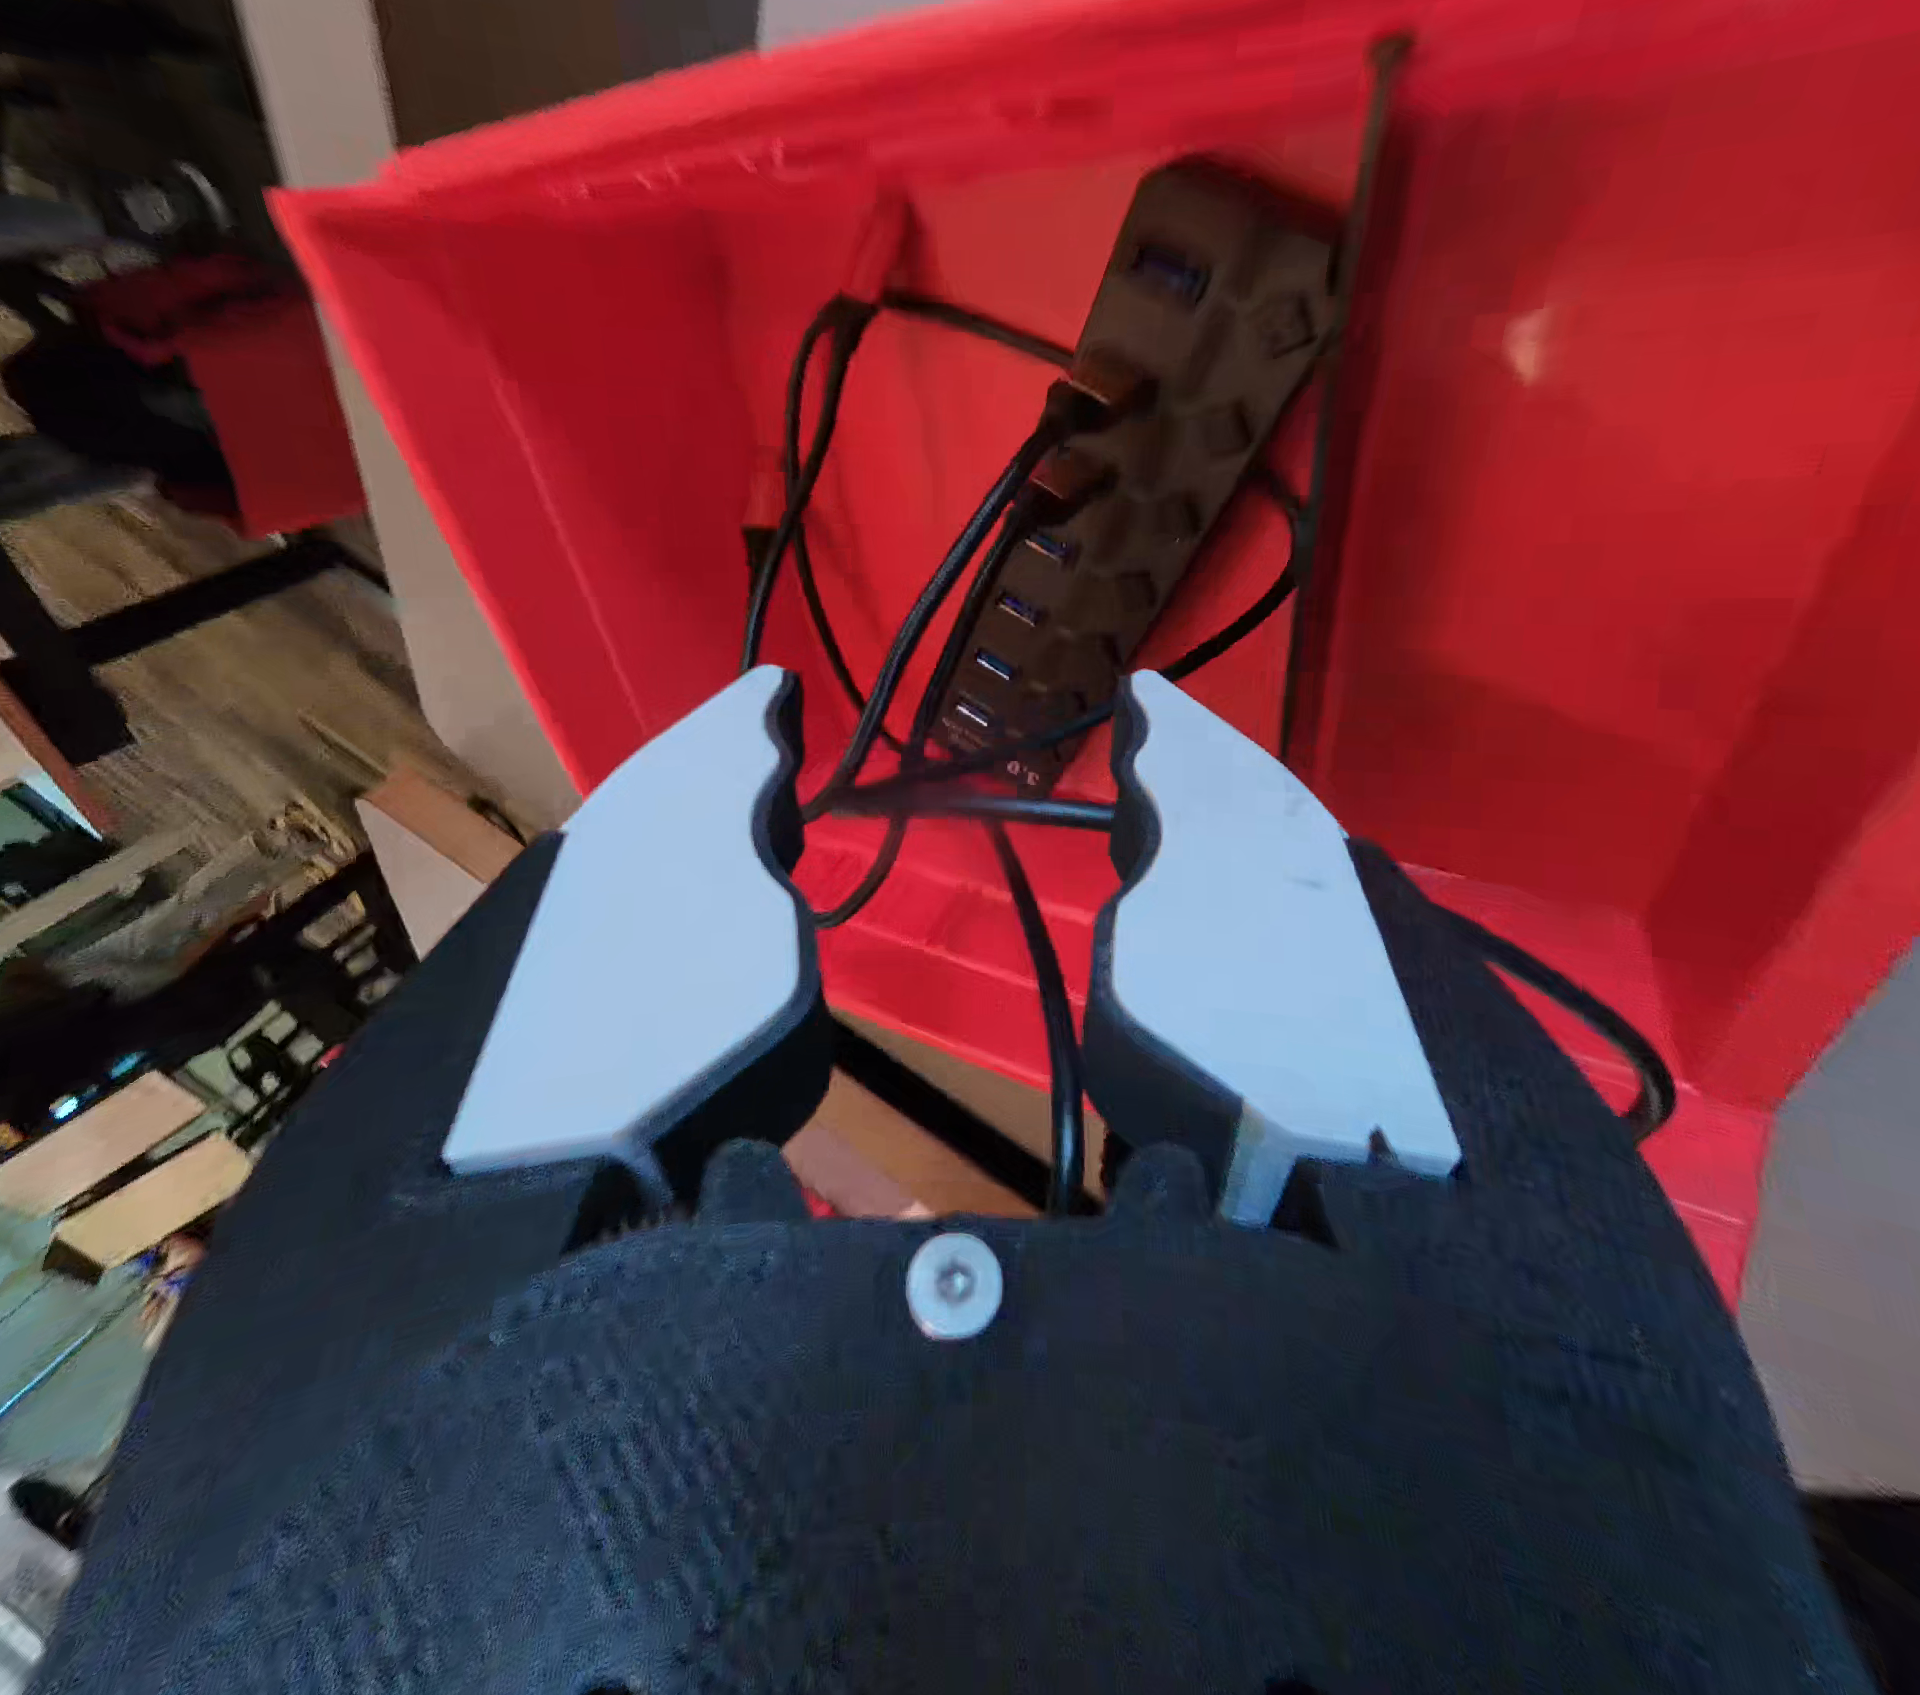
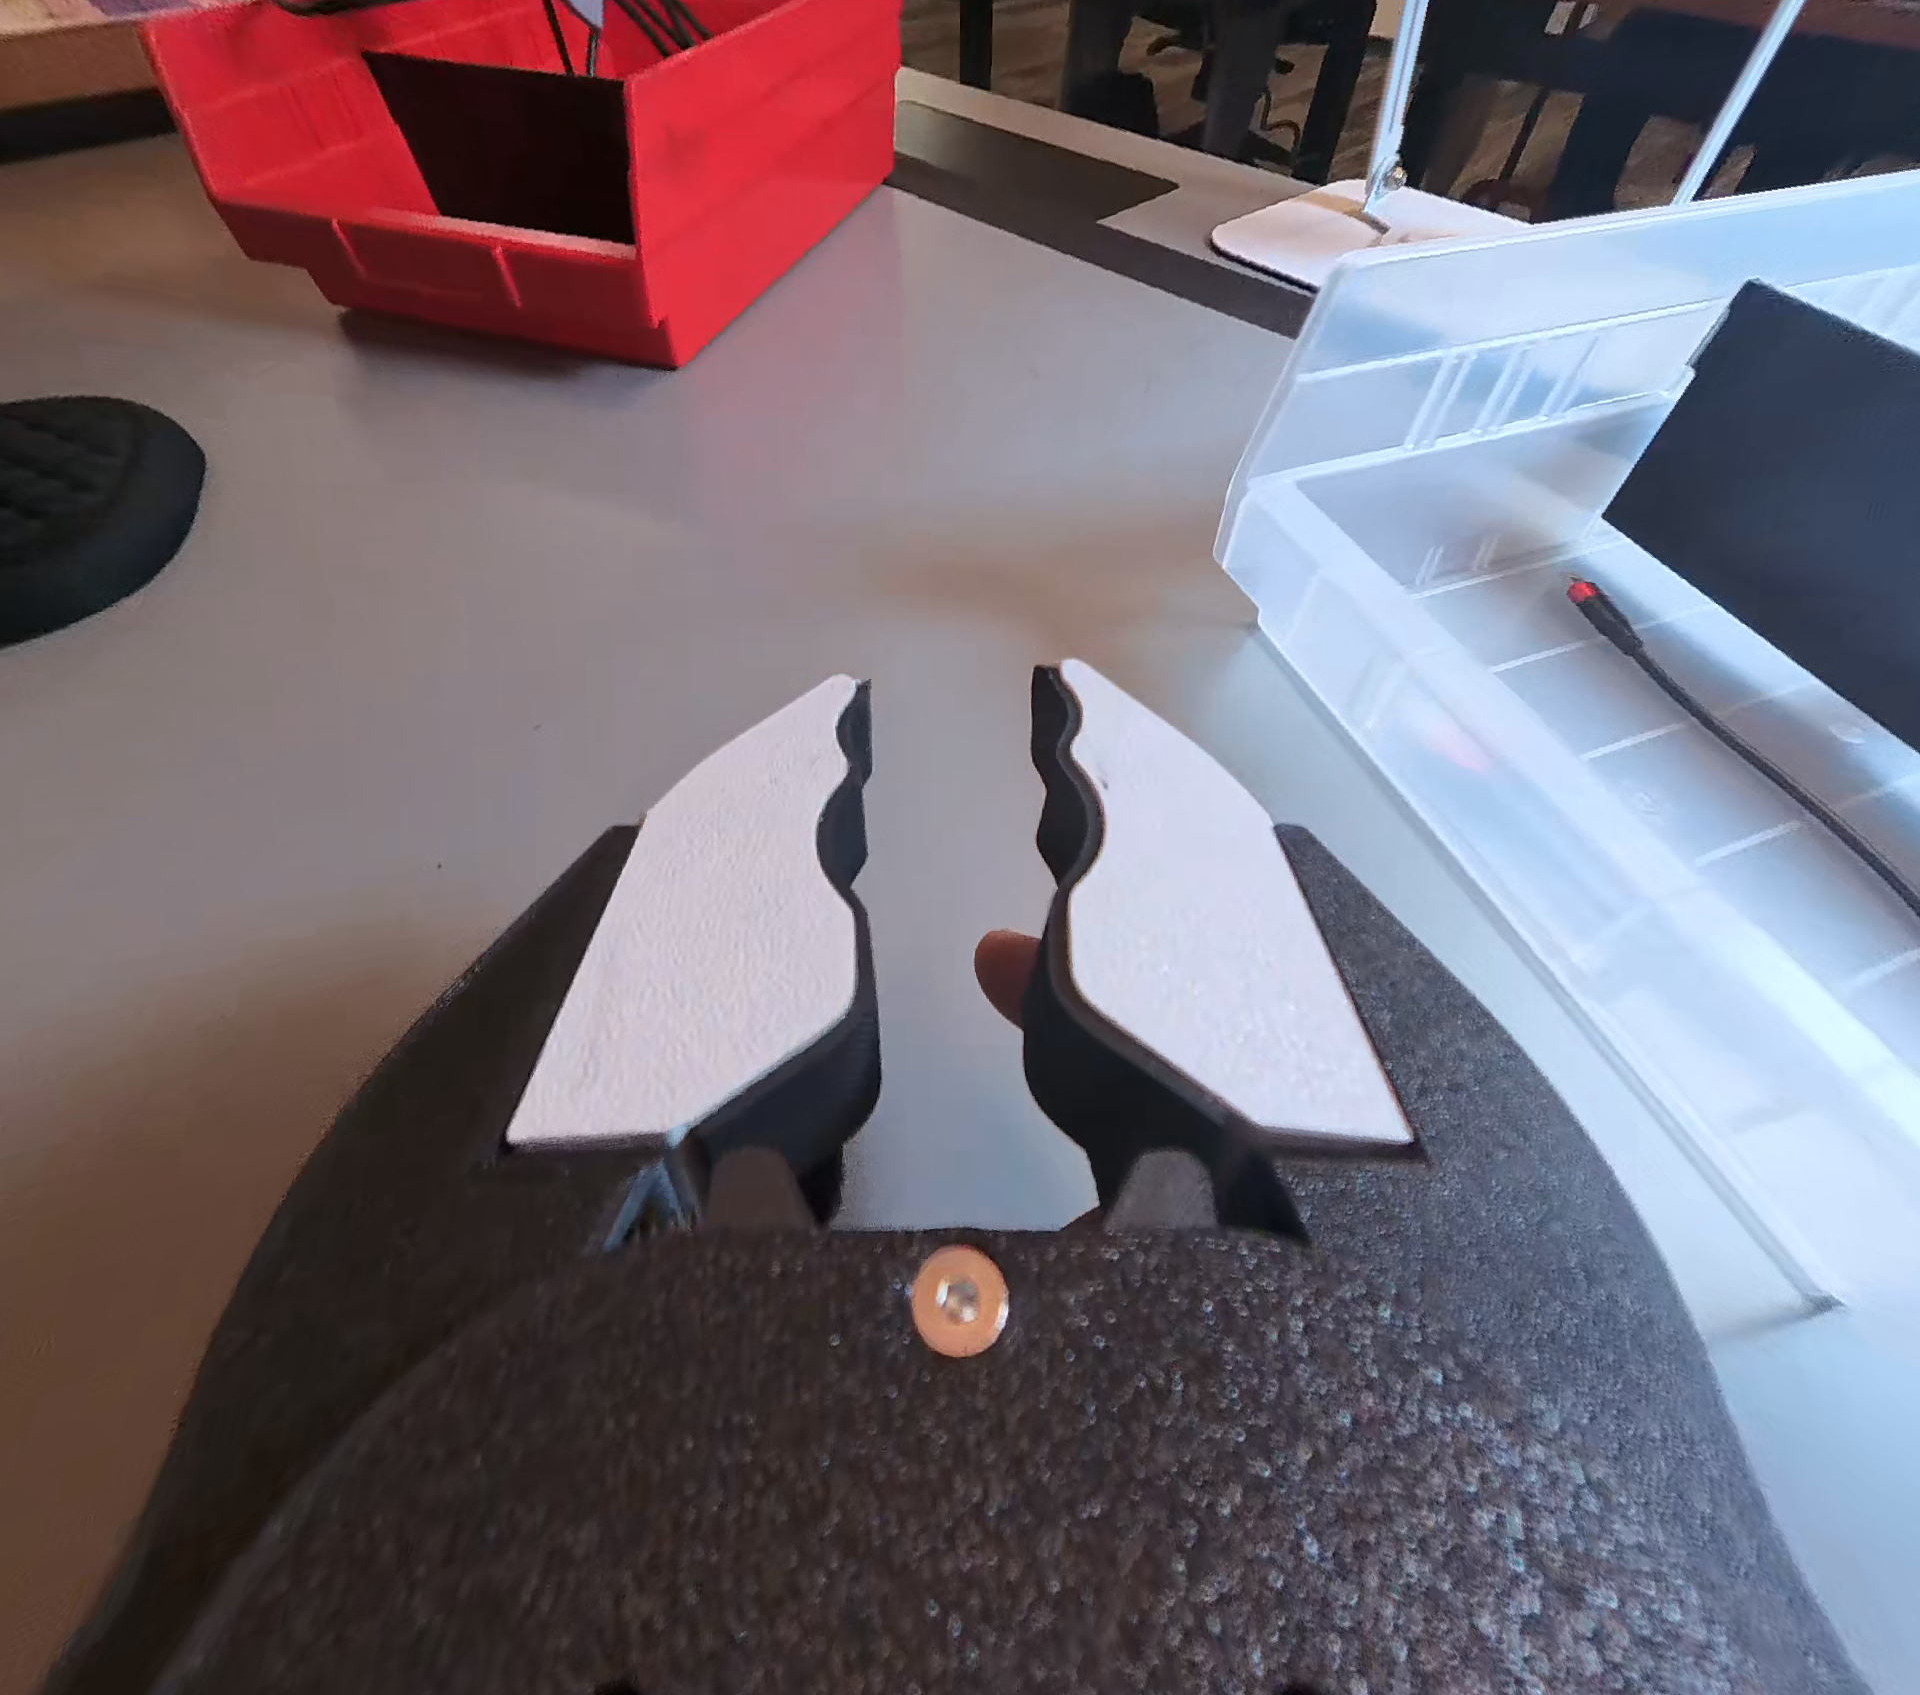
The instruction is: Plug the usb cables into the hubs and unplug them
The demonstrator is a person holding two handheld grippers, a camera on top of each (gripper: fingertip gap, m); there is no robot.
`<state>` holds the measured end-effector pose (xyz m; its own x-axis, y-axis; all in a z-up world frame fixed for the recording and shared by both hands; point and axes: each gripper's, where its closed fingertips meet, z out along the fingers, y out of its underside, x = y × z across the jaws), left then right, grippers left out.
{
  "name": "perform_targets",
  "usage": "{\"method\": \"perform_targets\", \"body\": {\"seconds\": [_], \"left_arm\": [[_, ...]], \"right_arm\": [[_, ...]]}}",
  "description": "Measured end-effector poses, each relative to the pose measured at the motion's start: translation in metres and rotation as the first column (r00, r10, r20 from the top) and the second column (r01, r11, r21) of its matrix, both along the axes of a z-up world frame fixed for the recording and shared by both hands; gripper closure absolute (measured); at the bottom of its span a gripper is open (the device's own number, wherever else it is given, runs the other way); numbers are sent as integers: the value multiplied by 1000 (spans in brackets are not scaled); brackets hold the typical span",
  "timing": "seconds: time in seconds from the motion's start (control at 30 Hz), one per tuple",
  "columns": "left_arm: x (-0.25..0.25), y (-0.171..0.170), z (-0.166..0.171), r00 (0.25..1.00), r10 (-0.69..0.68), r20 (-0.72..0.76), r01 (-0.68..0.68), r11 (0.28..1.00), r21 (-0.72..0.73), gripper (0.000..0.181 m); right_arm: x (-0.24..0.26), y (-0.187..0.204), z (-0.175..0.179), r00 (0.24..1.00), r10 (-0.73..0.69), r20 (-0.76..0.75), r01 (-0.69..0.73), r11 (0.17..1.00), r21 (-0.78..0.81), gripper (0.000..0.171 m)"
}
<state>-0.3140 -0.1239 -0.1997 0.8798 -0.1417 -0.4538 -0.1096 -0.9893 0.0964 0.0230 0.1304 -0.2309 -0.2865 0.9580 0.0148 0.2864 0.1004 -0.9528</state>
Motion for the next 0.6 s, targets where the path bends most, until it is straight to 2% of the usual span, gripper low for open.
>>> {"method": "perform_targets", "body": {"seconds": [0.07,0.2,0.3,0.33,0.47,0.6], "left_arm": [[-6,-3,-15,1000,7,25,-5,996,-90,125],[-17,-7,-35,998,-51,22,55,968,-243,141],[-27,-2,-35,992,-126,-25,114,954,-277,172],[-28,-3,-32,989,-147,-29,132,947,-293,175],[-34,-13,0,987,-144,-78,113,944,-310,177],[-45,-25,64,983,-71,-172,33,976,-215,177]], "right_arm": [[1,-1,-1,1000,4,1,-4,1000,14,143],[0,-1,-2,1000,10,6,-10,1000,19,145],[1,1,-2,1000,6,8,-6,1000,22,147],[2,2,-2,1000,3,8,-3,1000,26,148],[3,4,-2,1000,-2,10,2,1000,29,150],[3,2,-2,1000,8,10,-8,1000,22,151]]}}
